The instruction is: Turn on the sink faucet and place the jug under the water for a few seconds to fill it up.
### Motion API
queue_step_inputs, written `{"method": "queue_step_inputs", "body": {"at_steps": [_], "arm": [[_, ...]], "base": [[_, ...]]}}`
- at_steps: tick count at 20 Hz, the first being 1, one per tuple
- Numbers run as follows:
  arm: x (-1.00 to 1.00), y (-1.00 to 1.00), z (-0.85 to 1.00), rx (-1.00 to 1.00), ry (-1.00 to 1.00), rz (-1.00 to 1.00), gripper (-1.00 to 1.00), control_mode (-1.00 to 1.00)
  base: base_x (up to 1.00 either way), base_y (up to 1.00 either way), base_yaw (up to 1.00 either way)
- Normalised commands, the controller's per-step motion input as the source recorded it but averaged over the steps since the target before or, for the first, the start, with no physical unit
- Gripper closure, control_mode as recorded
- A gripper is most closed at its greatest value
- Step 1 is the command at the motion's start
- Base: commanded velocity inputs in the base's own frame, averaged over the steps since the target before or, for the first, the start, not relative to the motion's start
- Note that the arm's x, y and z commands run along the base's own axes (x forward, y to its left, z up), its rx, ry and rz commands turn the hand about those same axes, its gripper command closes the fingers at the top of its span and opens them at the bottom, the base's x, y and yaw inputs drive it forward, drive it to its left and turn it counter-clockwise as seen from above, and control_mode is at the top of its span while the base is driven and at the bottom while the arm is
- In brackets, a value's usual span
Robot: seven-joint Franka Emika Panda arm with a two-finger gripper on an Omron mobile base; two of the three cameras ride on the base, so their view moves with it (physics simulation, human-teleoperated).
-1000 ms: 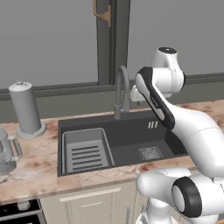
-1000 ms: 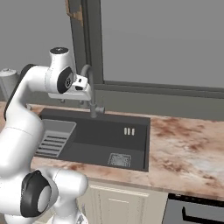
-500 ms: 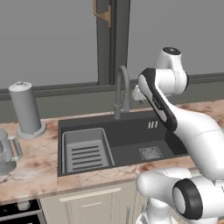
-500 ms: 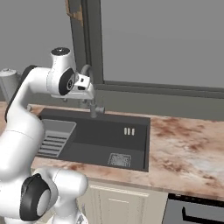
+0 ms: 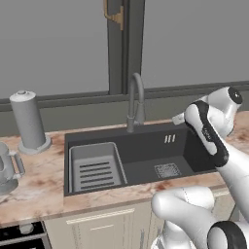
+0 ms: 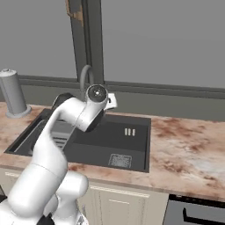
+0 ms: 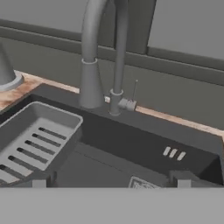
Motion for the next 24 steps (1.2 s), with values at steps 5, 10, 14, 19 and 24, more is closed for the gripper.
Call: {"method": "queue_step_inputs", "body": {"at_steps": [5,10,14,19,24], "arm": [[0.52,-0.14,-0.33,0.01,-0.22,0.21,-1.0,-1.0],[0.47,0.0,-0.23,0.0,-0.16,0.3,-1.0,-1.0],[0.38,0.0,-0.2,0.0,-0.07,0.29,-1.0,-1.0],[0.33,0.0,-0.08,0.0,-0.02,0.25,-1.0,-1.0],[0.47,0.0,-0.01,0.0,0.0,0.15,-1.0,-1.0]], "base": [[0.0,0.0,0.0],[0.0,0.0,0.0],[0.0,0.0,0.0],[0.0,0.0,0.0],[0.0,0.0,0.0]]}}
